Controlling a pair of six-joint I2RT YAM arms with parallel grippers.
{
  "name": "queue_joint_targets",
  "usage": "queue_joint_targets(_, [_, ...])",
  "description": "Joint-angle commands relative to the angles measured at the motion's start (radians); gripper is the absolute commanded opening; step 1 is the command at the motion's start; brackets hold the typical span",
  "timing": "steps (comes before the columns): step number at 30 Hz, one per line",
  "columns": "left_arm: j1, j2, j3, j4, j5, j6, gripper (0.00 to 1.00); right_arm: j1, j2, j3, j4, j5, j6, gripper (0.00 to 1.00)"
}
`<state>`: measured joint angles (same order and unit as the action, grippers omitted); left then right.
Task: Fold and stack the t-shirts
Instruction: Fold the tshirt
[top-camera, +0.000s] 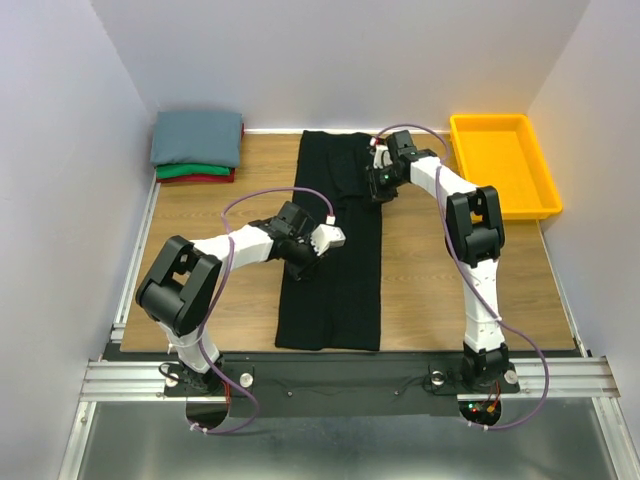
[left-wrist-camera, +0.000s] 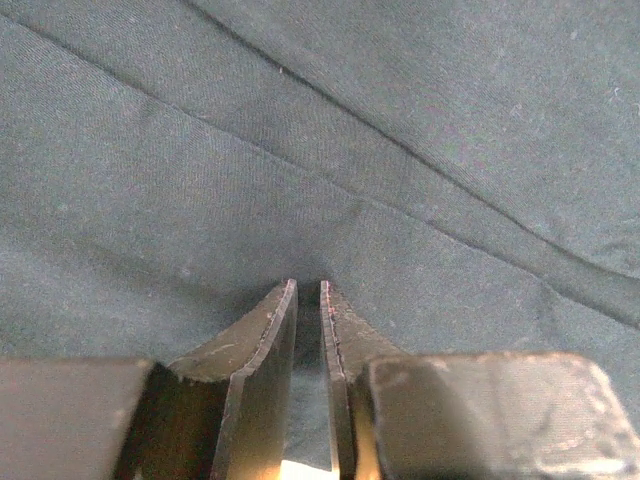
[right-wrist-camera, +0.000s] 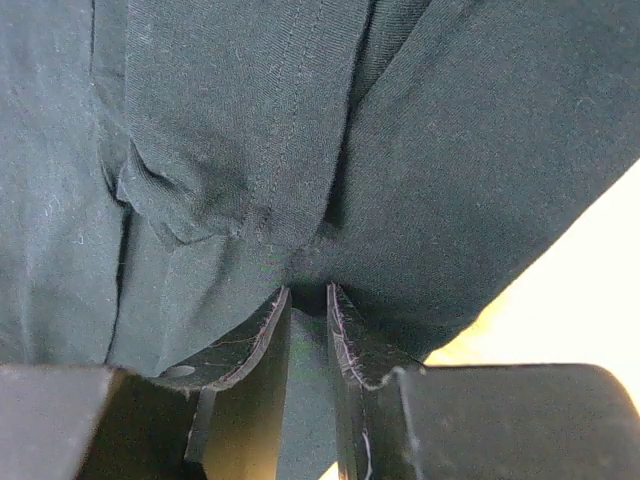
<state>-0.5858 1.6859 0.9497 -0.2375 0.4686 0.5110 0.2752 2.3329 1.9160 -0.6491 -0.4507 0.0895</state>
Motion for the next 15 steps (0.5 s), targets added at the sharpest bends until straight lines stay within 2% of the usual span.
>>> queue_joint_targets(1, [0.02,-0.028,-0.002,-0.054,0.001,-0.017,0.29,0.027,0.083,0.067,0.022,0.03,-0.01,0.27])
queue_joint_targets(9, [0.116,0.052,0.052,-0.057,0.028,-0.014,0.29,0.027,0.187,0.195,0.025,0.159,0.004,0.26])
queue_joint_targets(15, [0.26,0.147,0.136,-0.078,0.073,0.003,0.29,0.027,0.229,0.258,0.025,0.207,0.024,0.26])
